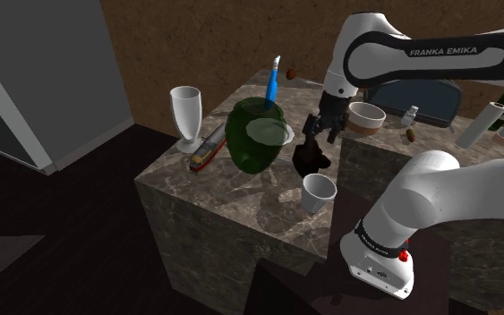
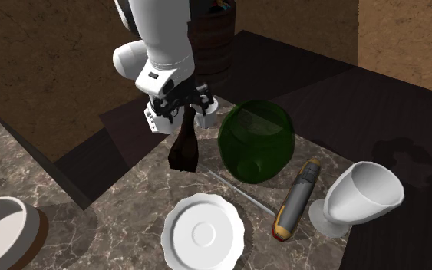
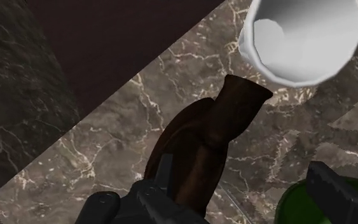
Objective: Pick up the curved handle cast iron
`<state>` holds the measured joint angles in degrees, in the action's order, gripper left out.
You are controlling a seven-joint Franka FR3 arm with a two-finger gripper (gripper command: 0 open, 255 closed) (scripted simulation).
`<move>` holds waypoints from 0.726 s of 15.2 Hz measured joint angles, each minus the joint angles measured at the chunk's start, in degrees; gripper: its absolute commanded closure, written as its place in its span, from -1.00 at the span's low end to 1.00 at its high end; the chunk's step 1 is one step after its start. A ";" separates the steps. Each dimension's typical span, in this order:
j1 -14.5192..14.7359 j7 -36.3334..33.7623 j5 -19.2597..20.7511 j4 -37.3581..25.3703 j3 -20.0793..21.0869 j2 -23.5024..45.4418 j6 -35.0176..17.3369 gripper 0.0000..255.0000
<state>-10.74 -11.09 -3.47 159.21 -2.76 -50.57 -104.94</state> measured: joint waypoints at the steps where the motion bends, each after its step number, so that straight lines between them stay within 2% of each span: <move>1: -0.47 -0.10 0.07 1.16 -0.33 -0.19 -1.12 -1.00; 8: -0.94 0.31 0.08 6.44 -0.83 1.42 -8.15 -1.00; 9: -0.96 0.38 0.10 6.67 -0.87 1.55 -8.53 1.00; 11: -1.02 0.48 0.13 6.90 -0.94 1.55 -8.81 1.00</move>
<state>-11.76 -10.61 -3.34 166.11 -3.70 -49.02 -113.74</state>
